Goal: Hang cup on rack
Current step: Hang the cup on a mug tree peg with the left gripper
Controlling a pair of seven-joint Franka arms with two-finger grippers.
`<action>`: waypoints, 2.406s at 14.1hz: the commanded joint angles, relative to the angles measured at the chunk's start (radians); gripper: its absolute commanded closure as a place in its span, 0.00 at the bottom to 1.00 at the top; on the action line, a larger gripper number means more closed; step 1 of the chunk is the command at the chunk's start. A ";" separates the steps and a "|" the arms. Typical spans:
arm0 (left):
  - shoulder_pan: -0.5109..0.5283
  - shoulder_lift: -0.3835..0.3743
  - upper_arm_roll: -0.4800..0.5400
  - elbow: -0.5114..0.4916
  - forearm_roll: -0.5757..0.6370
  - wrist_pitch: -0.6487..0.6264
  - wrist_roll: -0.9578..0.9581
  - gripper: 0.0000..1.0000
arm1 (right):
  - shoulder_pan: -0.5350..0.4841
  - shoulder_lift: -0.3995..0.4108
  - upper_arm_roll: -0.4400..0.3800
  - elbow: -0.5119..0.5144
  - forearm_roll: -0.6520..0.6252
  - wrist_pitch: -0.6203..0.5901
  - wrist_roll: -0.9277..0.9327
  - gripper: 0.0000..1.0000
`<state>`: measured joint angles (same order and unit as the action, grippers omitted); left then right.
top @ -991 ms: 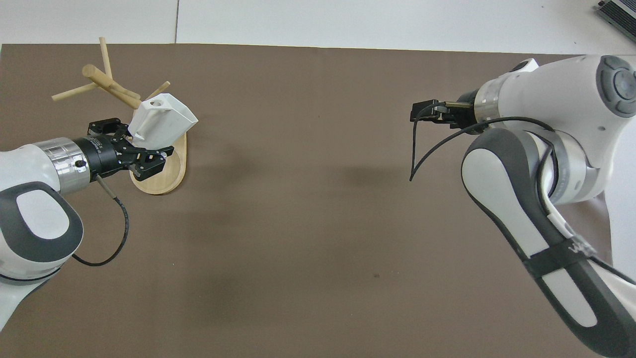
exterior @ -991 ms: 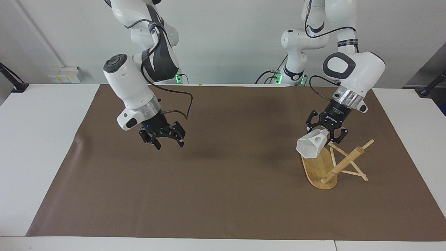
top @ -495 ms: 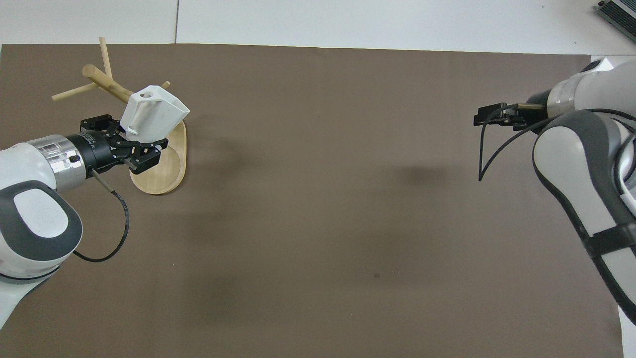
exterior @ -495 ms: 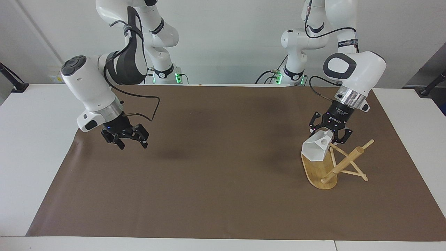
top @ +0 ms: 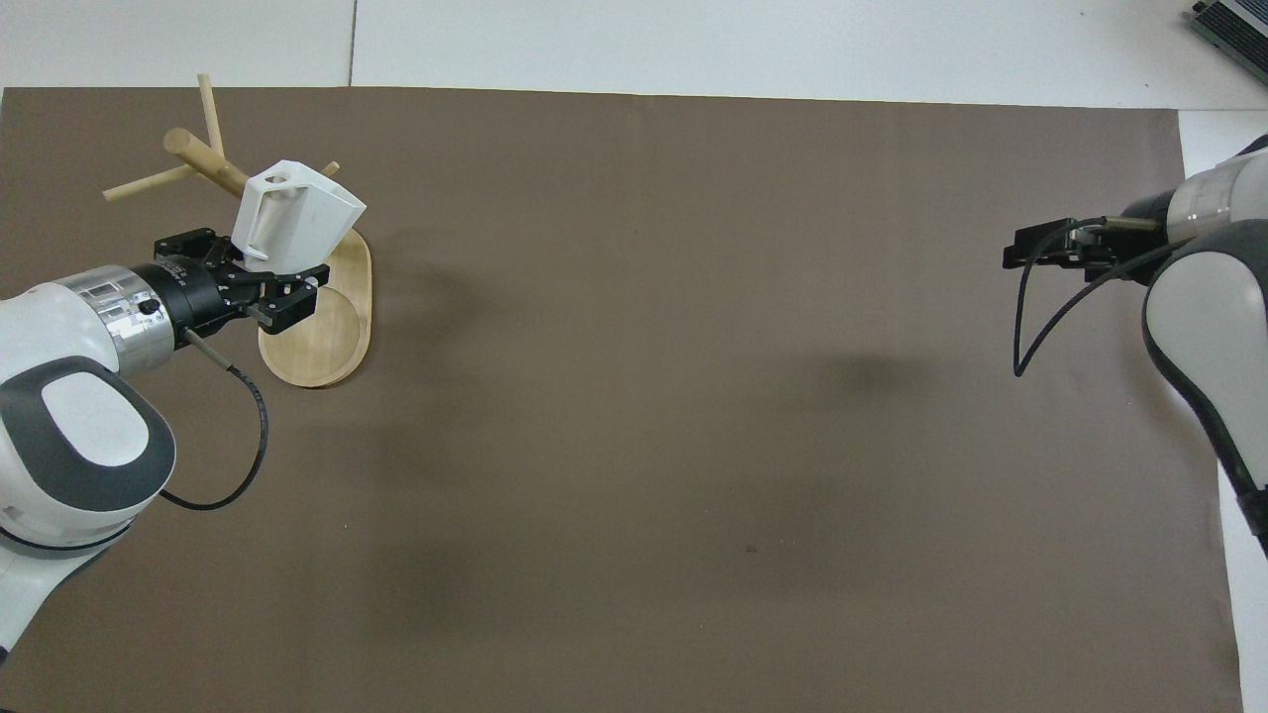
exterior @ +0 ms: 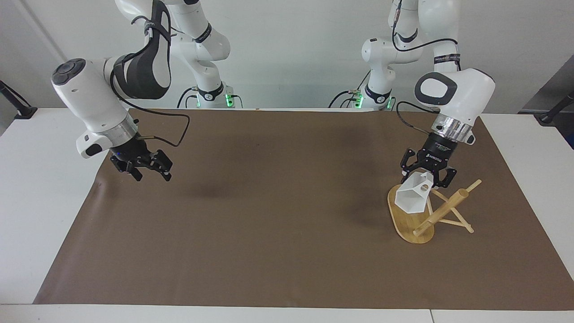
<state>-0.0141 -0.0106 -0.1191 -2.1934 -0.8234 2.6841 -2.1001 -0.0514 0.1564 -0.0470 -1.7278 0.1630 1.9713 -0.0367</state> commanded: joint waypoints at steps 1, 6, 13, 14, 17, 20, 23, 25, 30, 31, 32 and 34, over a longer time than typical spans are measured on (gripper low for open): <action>-0.015 0.012 0.009 0.012 0.009 0.045 -0.086 1.00 | -0.001 -0.024 -0.004 0.019 -0.043 -0.083 0.053 0.00; -0.015 0.018 0.009 0.004 0.007 0.080 -0.107 1.00 | -0.001 -0.050 0.003 0.128 -0.072 -0.275 0.135 0.00; -0.013 0.026 0.009 0.001 0.009 0.100 -0.135 0.00 | 0.005 -0.086 0.030 0.238 -0.111 -0.437 0.195 0.00; -0.007 0.026 0.009 0.004 0.009 0.100 -0.136 0.00 | 0.005 -0.089 0.032 0.244 -0.111 -0.448 0.196 0.00; 0.000 0.029 0.015 0.020 0.018 0.083 -0.123 0.00 | 0.007 -0.097 0.038 0.243 -0.109 -0.450 0.196 0.00; 0.000 0.024 0.016 0.041 0.142 0.010 -0.087 0.00 | 0.008 -0.100 0.039 0.232 -0.109 -0.439 0.193 0.00; 0.041 0.017 0.024 0.104 0.319 -0.174 -0.084 0.00 | 0.008 -0.113 0.039 0.209 -0.111 -0.442 0.190 0.00; 0.071 0.014 0.024 0.179 0.462 -0.324 -0.081 0.00 | 0.010 -0.139 0.039 0.176 -0.111 -0.442 0.189 0.00; 0.118 -0.046 0.025 0.256 0.601 -0.571 0.232 0.00 | 0.015 -0.158 0.045 0.156 -0.111 -0.434 0.196 0.00; 0.121 -0.054 0.027 0.274 0.607 -0.610 0.323 0.00 | 0.015 -0.158 0.059 0.155 -0.111 -0.431 0.198 0.00; 0.123 -0.054 0.035 0.305 0.619 -0.657 0.416 0.00 | 0.015 -0.158 0.071 0.157 -0.111 -0.424 0.202 0.00; 0.134 -0.054 0.053 0.371 0.639 -0.757 0.663 0.00 | 0.013 -0.158 0.078 0.152 -0.111 -0.410 0.210 0.00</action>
<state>0.1014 -0.0649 -0.0744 -1.8844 -0.2167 2.0239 -1.6236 -0.0340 0.0237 0.0179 -1.5404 0.0784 1.5369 0.1494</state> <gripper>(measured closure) 0.000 0.000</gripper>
